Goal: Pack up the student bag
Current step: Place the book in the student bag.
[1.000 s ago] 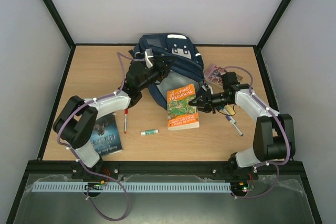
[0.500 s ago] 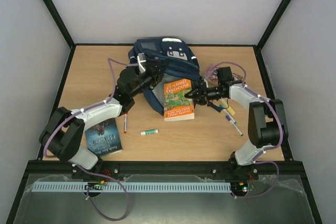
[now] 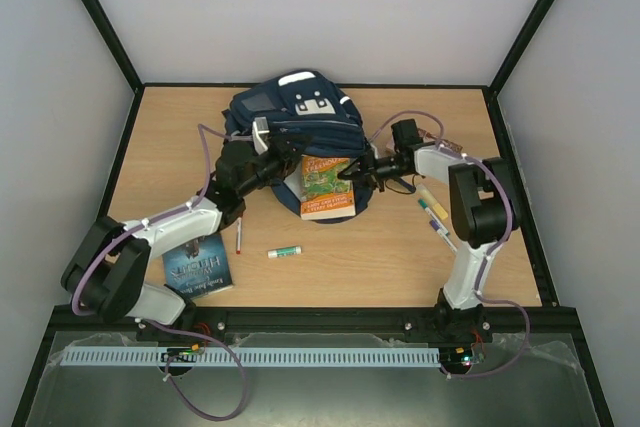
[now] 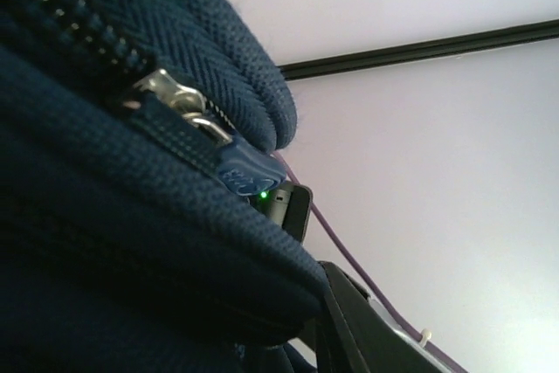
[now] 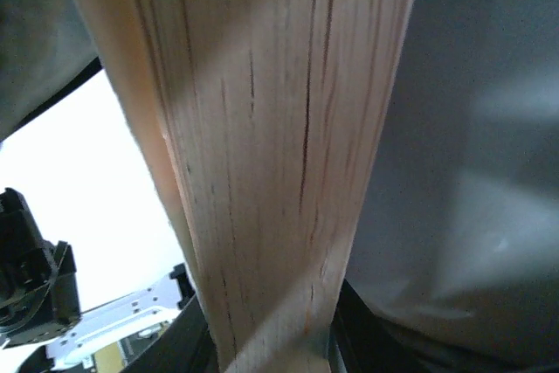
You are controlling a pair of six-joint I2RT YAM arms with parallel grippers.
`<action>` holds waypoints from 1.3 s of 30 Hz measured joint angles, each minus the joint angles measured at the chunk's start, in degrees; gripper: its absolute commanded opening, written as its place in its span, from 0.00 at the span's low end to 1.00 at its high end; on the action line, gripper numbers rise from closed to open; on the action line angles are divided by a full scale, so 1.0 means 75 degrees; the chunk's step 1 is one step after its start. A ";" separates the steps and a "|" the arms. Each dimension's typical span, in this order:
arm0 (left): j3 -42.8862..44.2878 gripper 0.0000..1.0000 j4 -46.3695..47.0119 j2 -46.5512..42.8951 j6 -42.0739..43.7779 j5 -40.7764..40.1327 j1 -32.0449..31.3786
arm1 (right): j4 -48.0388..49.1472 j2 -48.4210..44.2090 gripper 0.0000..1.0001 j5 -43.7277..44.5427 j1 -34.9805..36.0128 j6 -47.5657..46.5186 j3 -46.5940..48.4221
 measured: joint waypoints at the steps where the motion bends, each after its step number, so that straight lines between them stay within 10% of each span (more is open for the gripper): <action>1: -0.0029 0.21 -0.0044 -0.0026 0.0017 0.0023 0.0035 | -0.0157 0.0195 0.01 0.0064 0.0079 -0.0111 0.0201; 14: -0.0463 0.20 -0.0286 -0.0201 0.0154 0.0338 0.0428 | -0.1008 0.0833 0.53 0.1393 0.0289 -0.1661 0.1029; 39: -0.0420 0.20 -0.1230 -0.0064 0.0903 0.1789 0.1099 | -0.1282 -0.3284 0.56 0.5729 0.1582 -0.6202 -0.0035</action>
